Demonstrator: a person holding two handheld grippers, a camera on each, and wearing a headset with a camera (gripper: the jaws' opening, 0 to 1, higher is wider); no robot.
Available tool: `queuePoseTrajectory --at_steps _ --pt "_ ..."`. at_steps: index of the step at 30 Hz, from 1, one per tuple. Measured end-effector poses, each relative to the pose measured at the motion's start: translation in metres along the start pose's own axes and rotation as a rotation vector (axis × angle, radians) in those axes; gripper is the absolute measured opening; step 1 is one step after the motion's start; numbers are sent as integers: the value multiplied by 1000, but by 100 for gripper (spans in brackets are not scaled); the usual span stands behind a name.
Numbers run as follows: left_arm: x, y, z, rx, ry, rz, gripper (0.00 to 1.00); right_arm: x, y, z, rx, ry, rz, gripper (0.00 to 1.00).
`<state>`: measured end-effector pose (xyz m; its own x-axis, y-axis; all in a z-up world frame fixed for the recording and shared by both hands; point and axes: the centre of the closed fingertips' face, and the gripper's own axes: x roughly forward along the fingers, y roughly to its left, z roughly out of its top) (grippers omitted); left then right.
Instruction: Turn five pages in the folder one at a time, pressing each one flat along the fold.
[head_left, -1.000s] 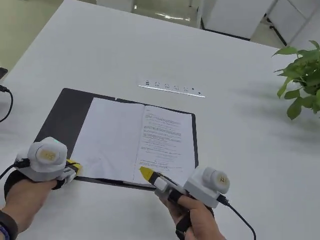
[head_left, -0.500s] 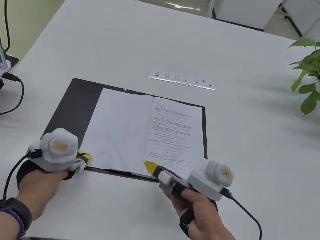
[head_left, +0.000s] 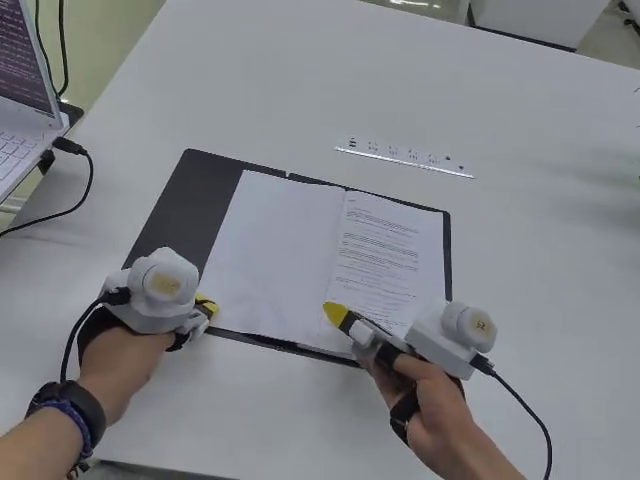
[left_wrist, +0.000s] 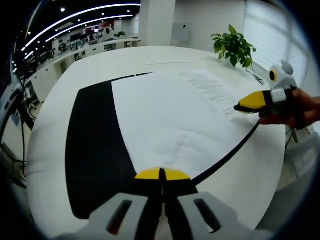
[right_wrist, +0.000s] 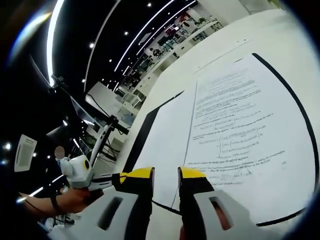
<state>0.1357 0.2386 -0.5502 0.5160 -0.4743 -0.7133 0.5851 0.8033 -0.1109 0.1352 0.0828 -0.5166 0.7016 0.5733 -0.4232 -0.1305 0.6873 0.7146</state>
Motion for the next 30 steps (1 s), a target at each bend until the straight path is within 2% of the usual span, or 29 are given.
queuePoseTrajectory --at_steps 4,9,20,23,25,30 --pt "2 2 0 5 2 1 0 13 -7 7 -13 19 1 16" --pt "5 5 -2 -13 6 -1 0 26 -13 17 -21 18 0 15" --pt "9 8 -2 -10 19 9 0 56 -27 34 15 -24 -16 8" --pt "10 9 -3 -5 27 11 0 65 -33 38 33 -37 -28 0" --pt "10 9 -2 -9 28 14 0 69 -31 43 72 -61 -14 0" --pt "10 9 -2 -6 26 17 0 77 -32 51 78 -74 -3 0"
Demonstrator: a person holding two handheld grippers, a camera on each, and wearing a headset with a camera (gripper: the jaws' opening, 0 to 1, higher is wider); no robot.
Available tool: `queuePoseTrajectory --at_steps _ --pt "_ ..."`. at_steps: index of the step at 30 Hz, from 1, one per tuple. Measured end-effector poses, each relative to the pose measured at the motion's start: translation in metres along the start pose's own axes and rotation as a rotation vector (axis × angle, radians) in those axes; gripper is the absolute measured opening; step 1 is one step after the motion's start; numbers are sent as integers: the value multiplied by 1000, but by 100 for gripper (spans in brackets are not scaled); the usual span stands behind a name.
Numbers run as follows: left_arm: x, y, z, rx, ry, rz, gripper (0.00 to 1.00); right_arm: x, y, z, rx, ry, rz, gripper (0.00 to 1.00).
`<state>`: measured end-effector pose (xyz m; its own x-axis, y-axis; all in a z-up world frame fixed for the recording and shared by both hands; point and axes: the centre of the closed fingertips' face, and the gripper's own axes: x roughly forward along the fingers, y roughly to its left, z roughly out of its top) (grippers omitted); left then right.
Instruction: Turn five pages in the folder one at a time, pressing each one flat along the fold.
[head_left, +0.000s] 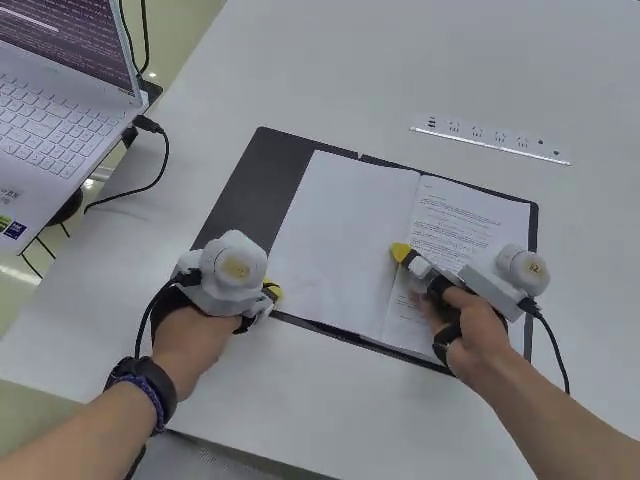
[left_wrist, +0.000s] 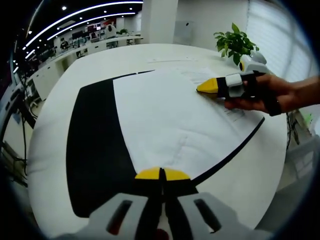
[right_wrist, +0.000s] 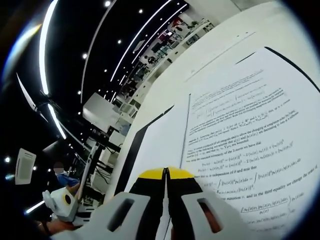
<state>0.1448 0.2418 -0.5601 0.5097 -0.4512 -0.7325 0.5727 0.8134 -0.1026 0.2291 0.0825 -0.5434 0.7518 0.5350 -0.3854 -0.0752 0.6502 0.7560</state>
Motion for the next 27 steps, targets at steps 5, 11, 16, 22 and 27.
queuePoseTrajectory --at_steps 5,11,16,22,27 --pt "0 0 0 0 1 -5 0 4 7 9 25 -34 4 0" --pt "0 0 0 6 6 -4 0 12 6 20 47 -62 -2 0" --pt "0 0 0 -3 4 -11 0 15 11 25 84 -90 5 0" --pt "0 0 0 -18 -5 -11 0 19 16 33 111 -122 7 0" --pt "0 0 0 -8 -6 -10 0 25 14 45 129 -155 0 0"
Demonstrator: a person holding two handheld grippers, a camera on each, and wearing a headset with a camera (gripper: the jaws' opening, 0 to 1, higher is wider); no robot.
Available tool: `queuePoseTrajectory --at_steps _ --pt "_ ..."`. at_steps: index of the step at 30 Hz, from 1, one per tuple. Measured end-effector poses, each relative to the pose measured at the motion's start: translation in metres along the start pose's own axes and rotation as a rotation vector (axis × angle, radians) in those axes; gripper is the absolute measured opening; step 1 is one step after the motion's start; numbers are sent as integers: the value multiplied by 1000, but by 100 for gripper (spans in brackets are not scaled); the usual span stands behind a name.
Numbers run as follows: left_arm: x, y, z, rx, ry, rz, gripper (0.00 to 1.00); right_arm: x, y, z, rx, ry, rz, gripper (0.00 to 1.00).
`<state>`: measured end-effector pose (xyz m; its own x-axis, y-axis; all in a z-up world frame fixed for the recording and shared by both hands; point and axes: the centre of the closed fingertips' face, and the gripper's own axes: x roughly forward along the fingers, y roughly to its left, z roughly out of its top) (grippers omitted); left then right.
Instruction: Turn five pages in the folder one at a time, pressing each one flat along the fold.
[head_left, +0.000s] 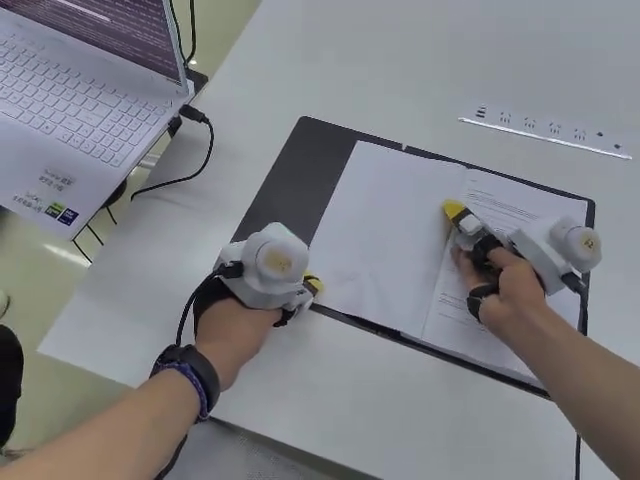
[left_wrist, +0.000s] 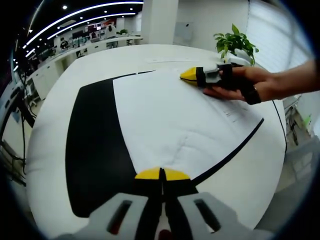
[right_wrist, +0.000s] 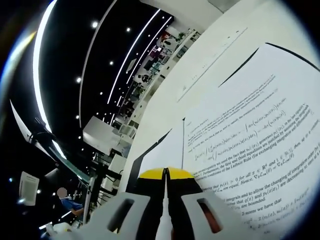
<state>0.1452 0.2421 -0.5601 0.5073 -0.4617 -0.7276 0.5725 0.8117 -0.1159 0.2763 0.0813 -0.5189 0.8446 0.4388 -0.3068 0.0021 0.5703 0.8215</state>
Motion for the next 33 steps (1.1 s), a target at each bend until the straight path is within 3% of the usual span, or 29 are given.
queuePoseTrajectory --at_steps 5,9,15,17,19,26,33 --pt "0 0 0 -28 -2 -4 0 10 -3 12 10 -32 -12 0" --pt "0 1 0 -25 -5 -4 0 27 -19 28 48 -65 -14 0" --pt "0 1 0 -46 -7 -11 0 58 -33 47 18 -44 -29 0" --pt "1 1 0 -37 -6 -9 0 64 -39 54 40 -60 -39 0" --pt "1 0 0 -34 -5 -7 0 67 -43 58 77 -77 -40 0" --pt "1 -1 0 1 2 1 0 69 -42 56 63 -79 -42 0" --pt "0 -1 0 -8 1 2 0 69 -44 54 46 -79 -29 0"
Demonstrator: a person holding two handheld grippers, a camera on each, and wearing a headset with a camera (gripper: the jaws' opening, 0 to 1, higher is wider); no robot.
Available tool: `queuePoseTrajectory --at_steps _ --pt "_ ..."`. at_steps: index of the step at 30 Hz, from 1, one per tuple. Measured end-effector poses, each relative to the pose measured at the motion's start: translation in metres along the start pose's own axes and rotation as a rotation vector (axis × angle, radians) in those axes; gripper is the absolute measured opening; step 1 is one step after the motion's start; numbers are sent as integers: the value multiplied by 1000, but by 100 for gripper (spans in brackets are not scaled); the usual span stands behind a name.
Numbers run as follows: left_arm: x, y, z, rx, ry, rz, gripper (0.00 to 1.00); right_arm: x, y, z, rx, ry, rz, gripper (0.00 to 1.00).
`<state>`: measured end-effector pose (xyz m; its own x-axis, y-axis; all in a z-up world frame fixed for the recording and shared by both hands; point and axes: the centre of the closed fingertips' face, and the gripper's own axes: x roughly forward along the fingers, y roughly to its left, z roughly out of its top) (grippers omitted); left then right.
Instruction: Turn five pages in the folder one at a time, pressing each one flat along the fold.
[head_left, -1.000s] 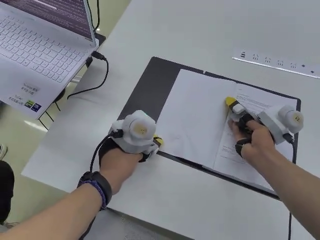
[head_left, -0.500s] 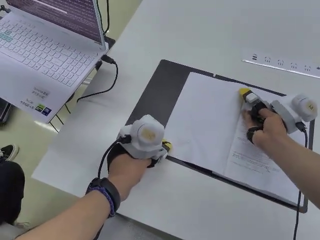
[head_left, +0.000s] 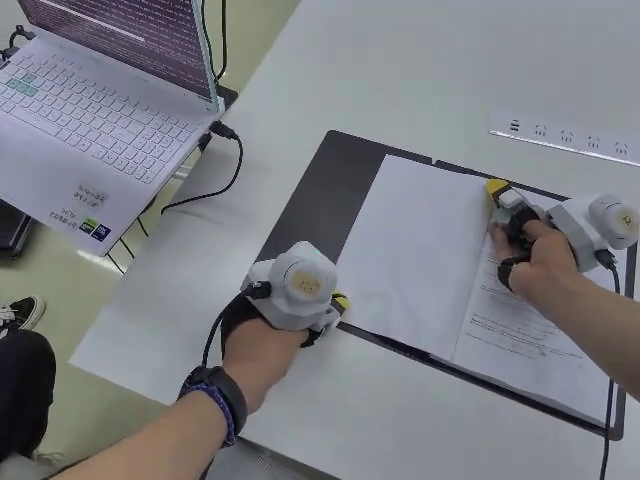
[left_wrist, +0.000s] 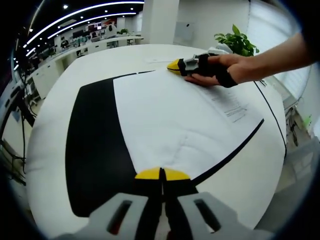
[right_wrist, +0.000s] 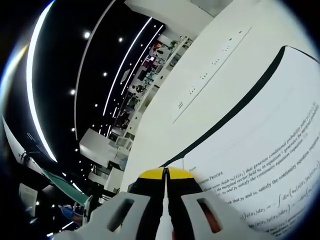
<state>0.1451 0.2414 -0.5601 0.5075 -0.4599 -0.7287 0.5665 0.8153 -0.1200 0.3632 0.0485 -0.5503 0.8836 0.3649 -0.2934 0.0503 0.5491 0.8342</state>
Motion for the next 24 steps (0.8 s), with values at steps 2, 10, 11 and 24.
queuePoseTrajectory --at_steps 2,10,11,24 --pt "0 0 0 4 2 3 0 -1 0 -2 -6 15 5 0" --pt "0 0 0 4 0 2 0 -19 6 -19 -54 37 41 0" --pt "0 1 0 0 2 0 0 -20 7 -20 -56 41 44 0" --pt "0 0 0 18 21 20 0 -49 10 -43 -109 88 91 0"
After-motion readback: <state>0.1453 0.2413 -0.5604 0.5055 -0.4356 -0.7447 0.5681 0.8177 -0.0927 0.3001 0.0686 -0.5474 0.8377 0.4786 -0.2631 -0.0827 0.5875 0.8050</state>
